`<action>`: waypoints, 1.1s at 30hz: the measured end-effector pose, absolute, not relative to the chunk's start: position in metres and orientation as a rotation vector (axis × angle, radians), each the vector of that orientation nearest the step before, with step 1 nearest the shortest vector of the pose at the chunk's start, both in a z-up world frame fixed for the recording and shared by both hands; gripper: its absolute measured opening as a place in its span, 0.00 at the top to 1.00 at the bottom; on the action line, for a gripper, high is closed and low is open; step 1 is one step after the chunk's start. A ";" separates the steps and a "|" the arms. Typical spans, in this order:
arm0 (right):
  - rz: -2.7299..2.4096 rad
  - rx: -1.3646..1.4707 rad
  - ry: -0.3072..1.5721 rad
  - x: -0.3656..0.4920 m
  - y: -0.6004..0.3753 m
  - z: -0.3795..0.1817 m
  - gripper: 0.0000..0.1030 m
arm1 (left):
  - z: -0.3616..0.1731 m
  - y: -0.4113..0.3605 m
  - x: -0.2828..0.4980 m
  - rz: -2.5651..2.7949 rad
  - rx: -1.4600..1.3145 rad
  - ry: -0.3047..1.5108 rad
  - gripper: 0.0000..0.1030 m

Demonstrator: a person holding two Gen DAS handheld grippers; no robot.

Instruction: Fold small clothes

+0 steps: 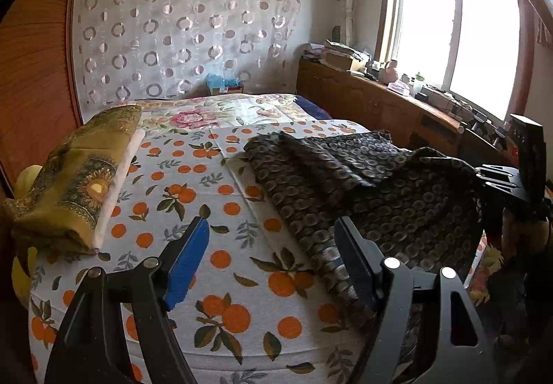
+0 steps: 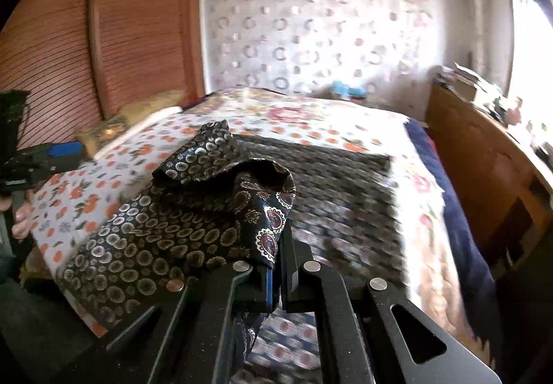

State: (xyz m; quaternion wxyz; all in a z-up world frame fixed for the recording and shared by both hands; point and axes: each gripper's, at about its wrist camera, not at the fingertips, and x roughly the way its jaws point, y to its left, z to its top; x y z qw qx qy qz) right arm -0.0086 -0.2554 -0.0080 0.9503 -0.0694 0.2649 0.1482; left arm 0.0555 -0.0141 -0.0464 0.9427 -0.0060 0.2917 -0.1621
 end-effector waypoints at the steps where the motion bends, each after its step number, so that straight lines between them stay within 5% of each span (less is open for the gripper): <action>1: 0.281 -0.135 0.544 -0.011 -0.263 -0.010 0.98 | -0.046 -0.016 0.055 -0.334 -0.011 0.594 0.27; 12: 0.134 -0.150 0.646 -0.013 -0.282 -0.029 0.97 | -0.049 -0.033 0.056 -0.362 0.010 0.604 0.27; 19: 0.110 -0.141 0.624 -0.028 -0.282 -0.015 0.73 | -0.051 -0.041 0.056 -0.373 0.017 0.614 0.27; 21: 0.107 -0.140 0.604 -0.033 -0.284 -0.007 0.56 | -0.051 -0.042 0.056 -0.376 0.018 0.615 0.27; 33: 0.295 -0.210 0.586 -0.013 -0.214 0.010 0.54 | -0.052 -0.049 0.058 -0.386 0.022 0.620 0.27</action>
